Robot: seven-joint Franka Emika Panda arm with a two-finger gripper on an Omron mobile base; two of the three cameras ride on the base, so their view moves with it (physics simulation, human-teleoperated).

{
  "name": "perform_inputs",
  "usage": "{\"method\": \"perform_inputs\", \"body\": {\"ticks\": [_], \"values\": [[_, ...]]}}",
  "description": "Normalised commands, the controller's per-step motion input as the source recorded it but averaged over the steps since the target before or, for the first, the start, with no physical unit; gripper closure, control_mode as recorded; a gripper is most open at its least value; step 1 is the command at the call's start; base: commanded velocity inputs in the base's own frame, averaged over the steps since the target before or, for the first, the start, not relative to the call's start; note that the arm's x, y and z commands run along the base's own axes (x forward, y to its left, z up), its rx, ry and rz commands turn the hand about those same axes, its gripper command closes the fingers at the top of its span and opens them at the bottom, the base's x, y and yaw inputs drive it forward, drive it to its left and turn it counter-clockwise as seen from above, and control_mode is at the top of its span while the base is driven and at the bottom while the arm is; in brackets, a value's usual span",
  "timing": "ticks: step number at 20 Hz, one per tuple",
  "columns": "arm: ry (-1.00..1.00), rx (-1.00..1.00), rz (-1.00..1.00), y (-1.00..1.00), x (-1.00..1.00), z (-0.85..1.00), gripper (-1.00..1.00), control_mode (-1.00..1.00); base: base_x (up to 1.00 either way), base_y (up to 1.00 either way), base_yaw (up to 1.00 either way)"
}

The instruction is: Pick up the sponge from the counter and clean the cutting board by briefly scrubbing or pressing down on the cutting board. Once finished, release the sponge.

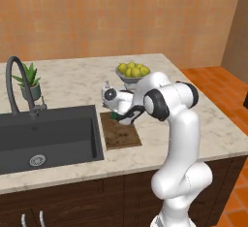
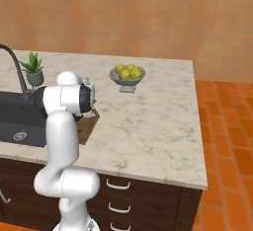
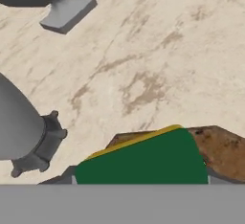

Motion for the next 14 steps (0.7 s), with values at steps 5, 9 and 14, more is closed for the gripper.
{"method": "perform_inputs", "body": {"ticks": [5, 9, 14], "values": [[-0.35, -0.02, 0.09, 0.3, -0.72, -0.71, 1.0, -1.0, 0.0, 0.0, 0.0], [-0.32, 0.0, 0.16, -0.06, -0.46, -0.89, 1.0, -1.0, 0.0, 0.0, 0.0], [-0.27, -0.02, 0.13, 0.21, -0.61, -0.86, 1.0, -1.0, 0.0, 0.0, 0.0]]}}
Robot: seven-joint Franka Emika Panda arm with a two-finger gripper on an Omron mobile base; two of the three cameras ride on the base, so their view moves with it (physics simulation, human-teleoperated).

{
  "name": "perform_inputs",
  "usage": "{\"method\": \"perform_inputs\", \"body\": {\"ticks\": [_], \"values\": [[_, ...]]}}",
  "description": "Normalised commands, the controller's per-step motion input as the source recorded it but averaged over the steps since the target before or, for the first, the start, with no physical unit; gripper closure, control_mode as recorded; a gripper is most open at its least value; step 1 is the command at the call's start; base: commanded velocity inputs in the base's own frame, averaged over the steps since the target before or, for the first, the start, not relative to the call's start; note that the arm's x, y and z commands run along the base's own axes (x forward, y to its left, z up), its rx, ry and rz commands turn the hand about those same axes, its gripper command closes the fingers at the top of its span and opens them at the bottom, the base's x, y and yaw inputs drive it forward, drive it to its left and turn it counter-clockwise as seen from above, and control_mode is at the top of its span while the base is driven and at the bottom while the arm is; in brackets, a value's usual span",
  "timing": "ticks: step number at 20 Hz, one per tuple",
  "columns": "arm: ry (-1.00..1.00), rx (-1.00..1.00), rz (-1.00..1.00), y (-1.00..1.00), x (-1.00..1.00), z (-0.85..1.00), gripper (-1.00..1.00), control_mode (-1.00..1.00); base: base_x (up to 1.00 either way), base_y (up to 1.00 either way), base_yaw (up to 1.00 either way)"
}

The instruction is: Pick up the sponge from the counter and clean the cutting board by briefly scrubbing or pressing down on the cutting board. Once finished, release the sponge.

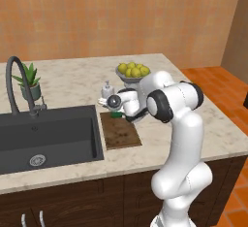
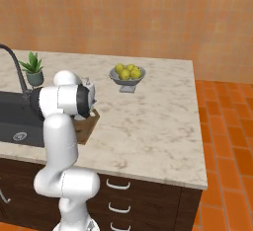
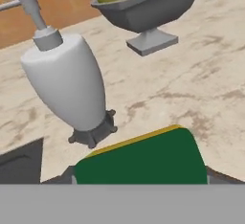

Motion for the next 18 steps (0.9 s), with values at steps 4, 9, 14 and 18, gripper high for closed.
{"method": "perform_inputs", "body": {"ticks": [4, 9, 14, 18], "values": [[0.1, 0.05, 0.04, 0.12, -0.51, -0.54, 1.0, -1.0, 0.0, 0.0, 0.0], [0.11, 0.2, 0.0, 0.0, -0.81, -0.79, 1.0, -1.0, 0.0, 0.0, 0.0], [-0.18, 0.13, 0.0, 0.08, -0.98, -0.88, 1.0, -1.0, 0.0, 0.0, 0.0], [0.01, -0.04, 0.03, 0.37, -0.75, -0.6, 1.0, -1.0, 0.0, 0.0, 0.0]]}}
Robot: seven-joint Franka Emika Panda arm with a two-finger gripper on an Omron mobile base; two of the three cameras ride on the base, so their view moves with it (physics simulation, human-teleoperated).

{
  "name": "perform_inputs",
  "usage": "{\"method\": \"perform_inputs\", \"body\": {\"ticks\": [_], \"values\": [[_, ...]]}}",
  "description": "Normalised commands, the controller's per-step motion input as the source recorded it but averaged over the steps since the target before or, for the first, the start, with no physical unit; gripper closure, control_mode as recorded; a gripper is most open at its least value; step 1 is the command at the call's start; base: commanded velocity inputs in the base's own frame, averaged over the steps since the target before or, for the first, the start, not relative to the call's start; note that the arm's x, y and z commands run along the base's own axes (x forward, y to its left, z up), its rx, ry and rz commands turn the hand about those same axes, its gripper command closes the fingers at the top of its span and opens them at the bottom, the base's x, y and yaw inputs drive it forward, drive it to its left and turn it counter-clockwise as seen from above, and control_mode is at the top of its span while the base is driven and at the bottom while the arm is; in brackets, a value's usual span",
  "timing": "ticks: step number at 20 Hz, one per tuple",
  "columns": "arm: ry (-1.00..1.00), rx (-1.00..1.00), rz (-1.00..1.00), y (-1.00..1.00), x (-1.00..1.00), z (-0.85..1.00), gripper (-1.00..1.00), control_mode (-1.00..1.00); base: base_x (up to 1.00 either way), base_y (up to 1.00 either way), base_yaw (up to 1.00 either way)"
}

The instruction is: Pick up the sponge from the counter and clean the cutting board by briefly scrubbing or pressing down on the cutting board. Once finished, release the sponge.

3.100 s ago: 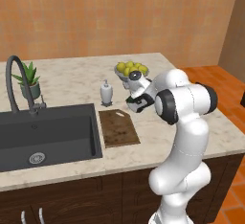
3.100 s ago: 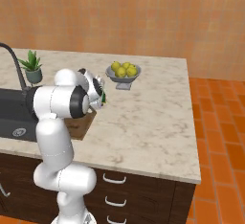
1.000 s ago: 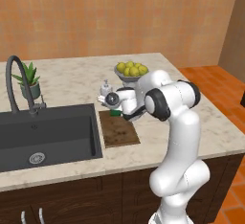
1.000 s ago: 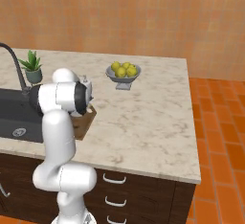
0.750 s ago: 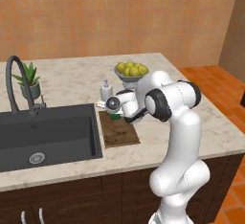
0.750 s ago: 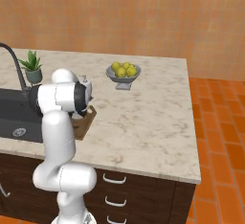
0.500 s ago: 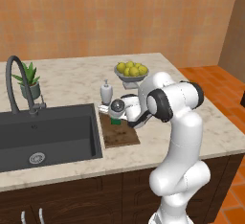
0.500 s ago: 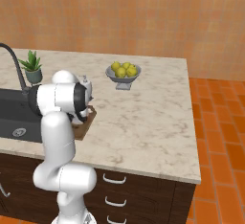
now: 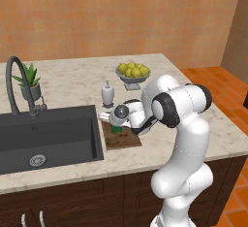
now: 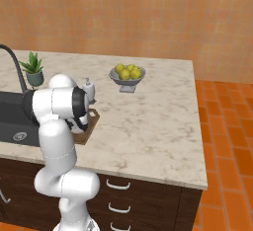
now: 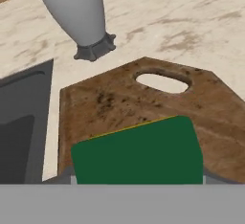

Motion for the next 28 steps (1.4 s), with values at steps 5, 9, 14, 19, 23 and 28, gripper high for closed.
{"method": "perform_inputs", "body": {"ticks": [5, 9, 14, 19, 23, 28], "values": [[0.0, -0.08, 0.07, 0.17, -0.95, -0.78, 1.0, -1.0, 0.0, 0.0, 0.0], [0.0, -0.02, 0.05, 0.06, -1.0, -0.83, 1.0, -1.0, 0.0, 0.0, 0.0], [0.0, -0.03, 0.04, 0.12, -0.97, -0.93, 1.0, -1.0, 0.0, 0.0, 0.0], [0.03, -0.03, 0.04, 0.19, -0.96, -0.97, 1.0, -1.0, 0.0, 0.0, 0.0], [0.12, -0.03, 0.04, 0.19, -0.98, -0.91, 1.0, -1.0, 0.0, 0.0, 0.0], [0.12, 0.0, 0.04, 0.15, -1.0, -0.81, 1.0, -1.0, 0.0, 0.0, 0.0]]}}
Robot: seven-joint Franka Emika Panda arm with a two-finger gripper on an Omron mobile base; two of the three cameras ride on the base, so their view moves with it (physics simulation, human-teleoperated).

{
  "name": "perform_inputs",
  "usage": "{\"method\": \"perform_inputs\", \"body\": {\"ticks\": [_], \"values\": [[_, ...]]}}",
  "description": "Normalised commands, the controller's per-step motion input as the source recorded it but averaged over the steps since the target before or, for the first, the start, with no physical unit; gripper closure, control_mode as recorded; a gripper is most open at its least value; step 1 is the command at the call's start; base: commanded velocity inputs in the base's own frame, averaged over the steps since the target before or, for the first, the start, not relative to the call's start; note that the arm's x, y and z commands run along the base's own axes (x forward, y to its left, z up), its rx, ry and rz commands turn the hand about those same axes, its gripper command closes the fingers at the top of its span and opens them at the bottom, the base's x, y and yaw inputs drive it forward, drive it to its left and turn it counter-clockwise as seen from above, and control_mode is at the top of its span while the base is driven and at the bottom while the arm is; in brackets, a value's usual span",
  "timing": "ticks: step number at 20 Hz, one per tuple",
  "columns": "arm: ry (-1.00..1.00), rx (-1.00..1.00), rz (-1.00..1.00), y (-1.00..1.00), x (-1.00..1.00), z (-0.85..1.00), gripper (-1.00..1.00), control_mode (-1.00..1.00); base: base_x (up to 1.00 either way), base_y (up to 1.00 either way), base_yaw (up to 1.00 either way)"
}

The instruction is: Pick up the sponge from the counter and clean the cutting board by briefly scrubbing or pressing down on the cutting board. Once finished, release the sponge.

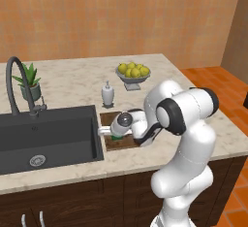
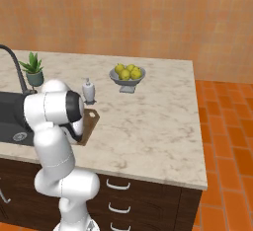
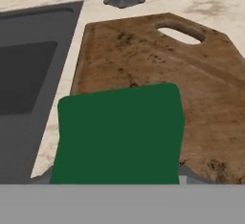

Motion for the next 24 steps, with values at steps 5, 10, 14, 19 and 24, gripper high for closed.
{"method": "perform_inputs", "body": {"ticks": [5, 10, 14, 19, 24], "values": [[0.12, -0.01, 0.03, 0.18, -1.0, -0.77, 1.0, -1.0, 0.0, 0.0, 0.0], [0.02, -0.01, 0.05, 0.16, -1.0, -0.85, 1.0, -1.0, 0.0, 0.0, 0.0], [0.11, 0.0, 0.03, 0.11, -0.76, -0.76, -1.0, -1.0, 0.0, 0.0, 0.0], [0.05, 0.0, 0.0, 0.0, -0.2, -0.16, -1.0, -1.0, 0.0, 0.0, 0.0], [-0.05, 0.0, 0.0, -0.02, 0.0, 0.19, -1.0, -1.0, 0.0, 0.0, 0.0]]}}
